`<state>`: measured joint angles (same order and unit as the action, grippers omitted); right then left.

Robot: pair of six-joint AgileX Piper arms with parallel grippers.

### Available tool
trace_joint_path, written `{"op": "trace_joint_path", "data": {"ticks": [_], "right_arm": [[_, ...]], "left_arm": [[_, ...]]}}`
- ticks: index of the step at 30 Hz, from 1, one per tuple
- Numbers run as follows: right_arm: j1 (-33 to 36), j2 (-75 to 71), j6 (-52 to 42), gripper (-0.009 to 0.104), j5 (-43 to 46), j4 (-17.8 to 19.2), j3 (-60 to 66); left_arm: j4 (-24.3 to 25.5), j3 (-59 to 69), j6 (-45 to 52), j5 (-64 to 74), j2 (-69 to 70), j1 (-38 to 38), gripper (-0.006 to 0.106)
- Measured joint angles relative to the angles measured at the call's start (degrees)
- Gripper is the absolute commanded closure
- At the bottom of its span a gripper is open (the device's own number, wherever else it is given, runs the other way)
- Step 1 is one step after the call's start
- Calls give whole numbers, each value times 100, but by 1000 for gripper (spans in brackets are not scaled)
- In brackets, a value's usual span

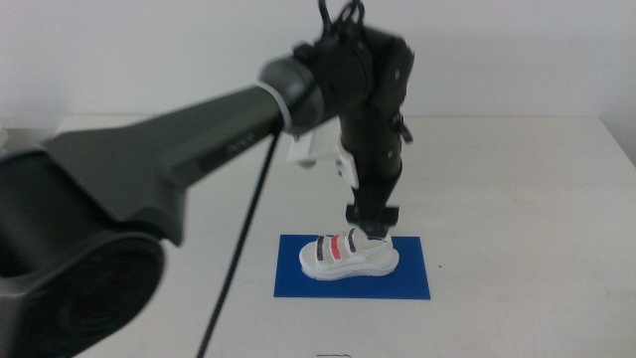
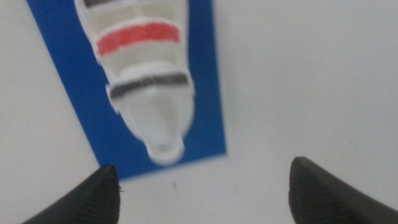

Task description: Use one arm to grab the shoe from the table and place it on the mat.

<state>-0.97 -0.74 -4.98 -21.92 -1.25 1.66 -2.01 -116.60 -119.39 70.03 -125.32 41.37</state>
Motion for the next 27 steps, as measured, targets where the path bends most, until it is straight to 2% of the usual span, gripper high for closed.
{"op": "trace_joint_path", "data": {"ticks": [7,12,16,19,23,27], "right_arm": [[0,0,0,1,0,0,0],[0,0,0,1,0,0,0],[0,0,0,1,0,0,0],[0,0,0,1,0,0,0],[0,0,0,1,0,0,0],[0,0,0,1,0,0,0]], "left_arm": [[0,0,842,68,1051,0,10],[128,0,2511,140,1777,0,10],[921,0,4912,205,2279,0,10],[1547,0,7071,216,2699,0,10],[1821,0,9781,235,3221,-11,10],[1980,308,11070,229,3738,-295,10]]}}
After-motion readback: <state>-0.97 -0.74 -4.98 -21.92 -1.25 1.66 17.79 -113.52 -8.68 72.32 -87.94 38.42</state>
